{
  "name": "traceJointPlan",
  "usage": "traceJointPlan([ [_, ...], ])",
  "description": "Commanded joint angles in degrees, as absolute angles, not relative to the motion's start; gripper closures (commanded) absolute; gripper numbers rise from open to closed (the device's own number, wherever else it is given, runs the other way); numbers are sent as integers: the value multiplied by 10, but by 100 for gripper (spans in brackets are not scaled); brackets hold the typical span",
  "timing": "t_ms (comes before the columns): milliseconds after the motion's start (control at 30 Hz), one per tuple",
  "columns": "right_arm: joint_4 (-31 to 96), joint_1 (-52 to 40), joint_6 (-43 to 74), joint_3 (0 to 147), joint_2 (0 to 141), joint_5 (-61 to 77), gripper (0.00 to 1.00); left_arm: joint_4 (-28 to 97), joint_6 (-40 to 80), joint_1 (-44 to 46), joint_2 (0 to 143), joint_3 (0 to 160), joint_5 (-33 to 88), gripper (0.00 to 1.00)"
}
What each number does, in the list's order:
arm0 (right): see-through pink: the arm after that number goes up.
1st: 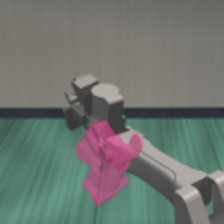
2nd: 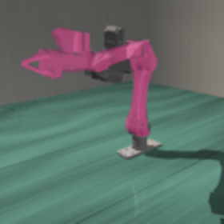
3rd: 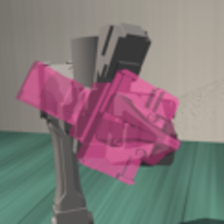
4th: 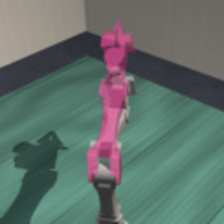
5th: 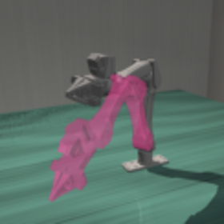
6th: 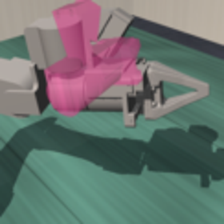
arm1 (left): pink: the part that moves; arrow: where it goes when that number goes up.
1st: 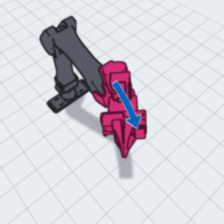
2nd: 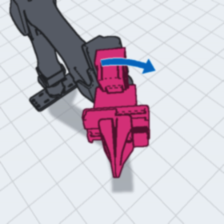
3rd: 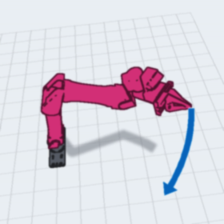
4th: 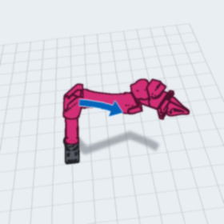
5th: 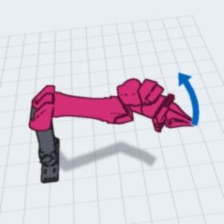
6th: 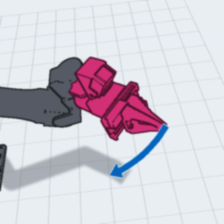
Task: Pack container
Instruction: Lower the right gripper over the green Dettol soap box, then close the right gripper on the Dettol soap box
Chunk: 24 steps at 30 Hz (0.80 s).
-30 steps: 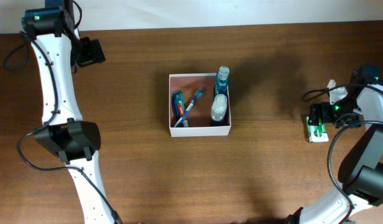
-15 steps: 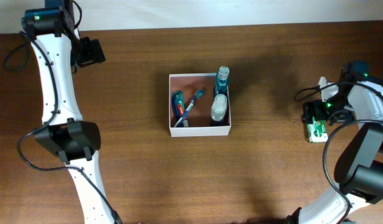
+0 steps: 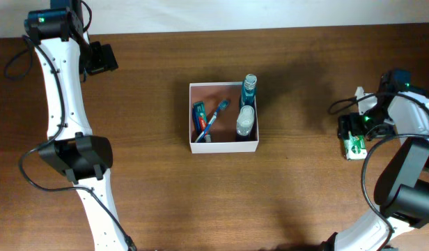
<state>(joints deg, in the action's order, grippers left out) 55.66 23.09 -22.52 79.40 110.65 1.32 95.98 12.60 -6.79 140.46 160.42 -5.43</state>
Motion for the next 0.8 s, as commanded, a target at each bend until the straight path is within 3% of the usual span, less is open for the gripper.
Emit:
traceJointPlan([
  [0,555,229,-225,780,1111,4,2,959,119,-70,1383,1613,-58,1],
  [767,516,229,-225,747,1111,4,1,959,119,-70,1383,1613,-58,1],
])
